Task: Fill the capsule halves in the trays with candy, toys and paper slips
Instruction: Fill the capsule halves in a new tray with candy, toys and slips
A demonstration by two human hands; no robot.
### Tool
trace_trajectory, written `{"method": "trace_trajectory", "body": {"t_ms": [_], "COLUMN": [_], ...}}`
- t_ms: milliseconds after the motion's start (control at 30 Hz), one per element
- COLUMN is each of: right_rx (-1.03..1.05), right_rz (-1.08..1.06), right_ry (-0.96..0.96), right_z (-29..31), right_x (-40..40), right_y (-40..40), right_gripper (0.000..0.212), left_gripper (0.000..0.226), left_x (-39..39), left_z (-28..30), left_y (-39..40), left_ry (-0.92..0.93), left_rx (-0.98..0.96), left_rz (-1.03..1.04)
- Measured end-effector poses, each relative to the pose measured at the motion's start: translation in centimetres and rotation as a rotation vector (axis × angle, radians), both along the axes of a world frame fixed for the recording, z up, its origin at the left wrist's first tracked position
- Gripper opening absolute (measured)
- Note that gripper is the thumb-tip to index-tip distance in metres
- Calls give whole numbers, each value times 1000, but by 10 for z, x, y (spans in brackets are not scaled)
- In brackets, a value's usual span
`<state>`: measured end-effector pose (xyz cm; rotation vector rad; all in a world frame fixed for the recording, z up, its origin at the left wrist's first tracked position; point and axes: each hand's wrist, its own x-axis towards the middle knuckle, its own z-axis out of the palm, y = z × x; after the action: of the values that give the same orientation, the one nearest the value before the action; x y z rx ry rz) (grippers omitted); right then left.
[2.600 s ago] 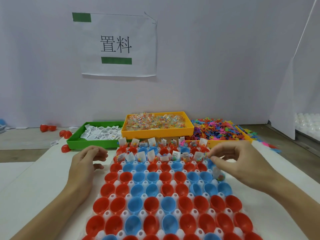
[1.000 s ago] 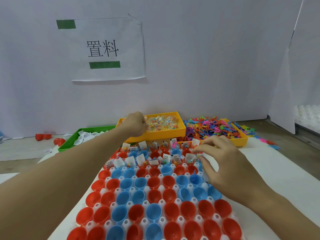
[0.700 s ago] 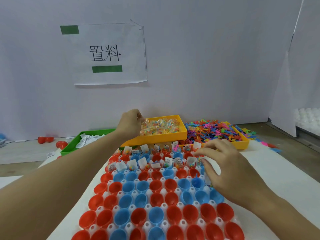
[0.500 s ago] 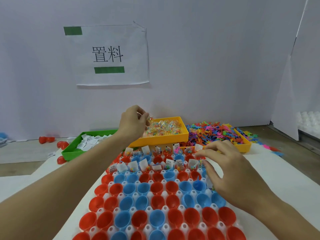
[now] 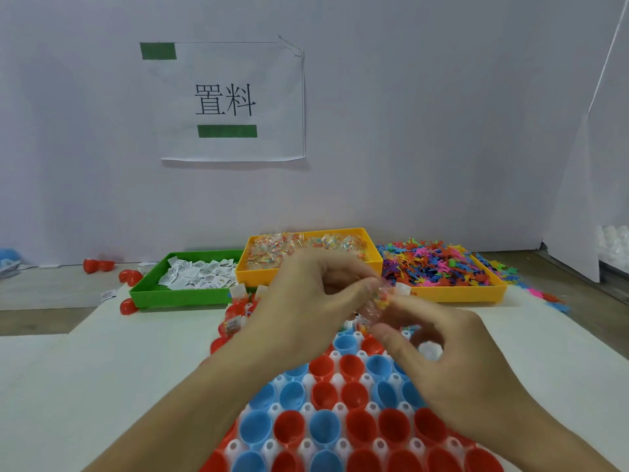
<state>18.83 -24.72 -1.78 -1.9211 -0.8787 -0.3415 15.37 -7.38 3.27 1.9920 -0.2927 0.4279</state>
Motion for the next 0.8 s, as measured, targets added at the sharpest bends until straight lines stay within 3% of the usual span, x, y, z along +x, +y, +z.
{"method": "trace_trajectory", "body": {"t_ms": [133, 267, 367, 467, 800], "right_rx": [215, 313, 362, 357, 364], "right_rz": [87, 79, 93, 104, 68], "right_ry": [232, 326, 384, 403, 346], "right_z": [-2, -3, -2, -1, -2], "right_x": [0, 2, 4, 4, 6], "right_y": [3, 3, 1, -1, -1], "right_gripper": [33, 37, 24, 13, 12], "left_gripper": [14, 16, 23, 27, 25], "left_x": [5, 6, 4, 5, 5], "left_z": [-8, -10, -10, -12, -13], "left_y": [-4, -3, -3, -5, -4], "left_ry": [-7, -3, 26, 33, 29], "left_rx": [8, 55, 67, 66, 65], "left_rz": [3, 9, 17, 32, 50]}}
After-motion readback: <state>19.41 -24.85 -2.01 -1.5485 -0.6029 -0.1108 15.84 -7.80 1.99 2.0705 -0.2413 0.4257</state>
